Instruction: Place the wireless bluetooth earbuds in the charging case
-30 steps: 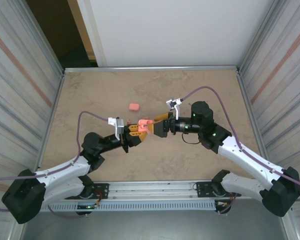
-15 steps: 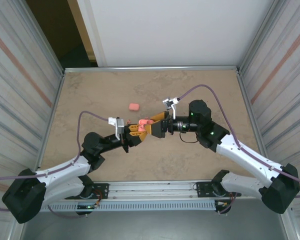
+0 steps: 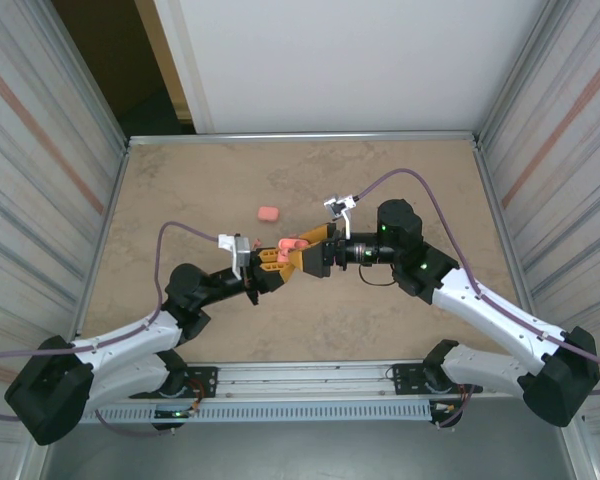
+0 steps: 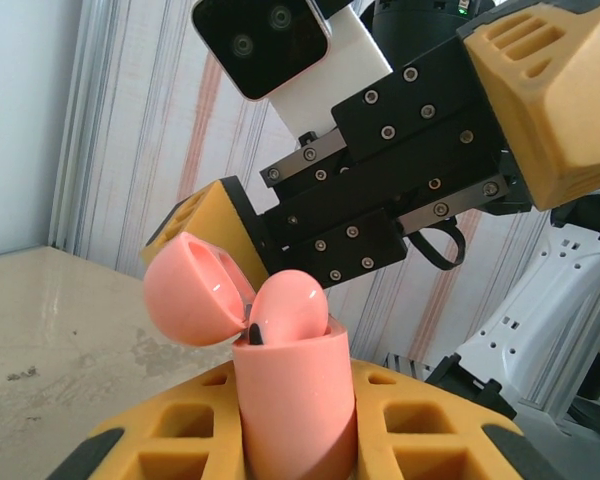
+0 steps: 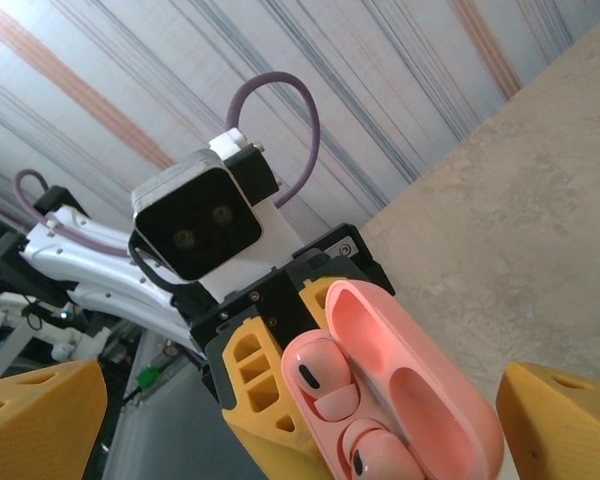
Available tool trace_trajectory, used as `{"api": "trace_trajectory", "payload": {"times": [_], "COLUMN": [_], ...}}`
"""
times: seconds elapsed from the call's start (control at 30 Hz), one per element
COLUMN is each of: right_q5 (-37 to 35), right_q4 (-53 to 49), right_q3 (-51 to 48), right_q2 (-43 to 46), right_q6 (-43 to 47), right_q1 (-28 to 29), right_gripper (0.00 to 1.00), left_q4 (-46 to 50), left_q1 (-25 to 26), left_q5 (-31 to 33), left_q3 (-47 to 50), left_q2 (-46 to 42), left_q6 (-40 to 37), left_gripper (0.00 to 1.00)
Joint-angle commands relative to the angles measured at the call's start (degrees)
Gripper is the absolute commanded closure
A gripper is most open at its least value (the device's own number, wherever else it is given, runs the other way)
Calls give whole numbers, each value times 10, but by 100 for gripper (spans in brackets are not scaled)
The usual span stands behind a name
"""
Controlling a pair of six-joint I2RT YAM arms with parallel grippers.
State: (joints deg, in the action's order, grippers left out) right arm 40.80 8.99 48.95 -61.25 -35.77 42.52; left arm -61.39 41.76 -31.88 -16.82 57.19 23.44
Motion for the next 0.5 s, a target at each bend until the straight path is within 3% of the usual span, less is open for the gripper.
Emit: {"api": "trace_trajectory", "payload": {"times": [0.0,0.47], "right_q5": [14,9], "right_q4": [15,5], "right_q3": [22,24], "right_q2": [5,20], "right_q6": [3,16], "right_q1": [6,6], "right_gripper": [3,14], "left_q4": [-5,5], "left_q1": [3,4], "left_q5": [11,21], "left_q3": [-21,-24], "left_q2": [2,15], "left_q6": [0,-1], "left_gripper": [100,100]}}
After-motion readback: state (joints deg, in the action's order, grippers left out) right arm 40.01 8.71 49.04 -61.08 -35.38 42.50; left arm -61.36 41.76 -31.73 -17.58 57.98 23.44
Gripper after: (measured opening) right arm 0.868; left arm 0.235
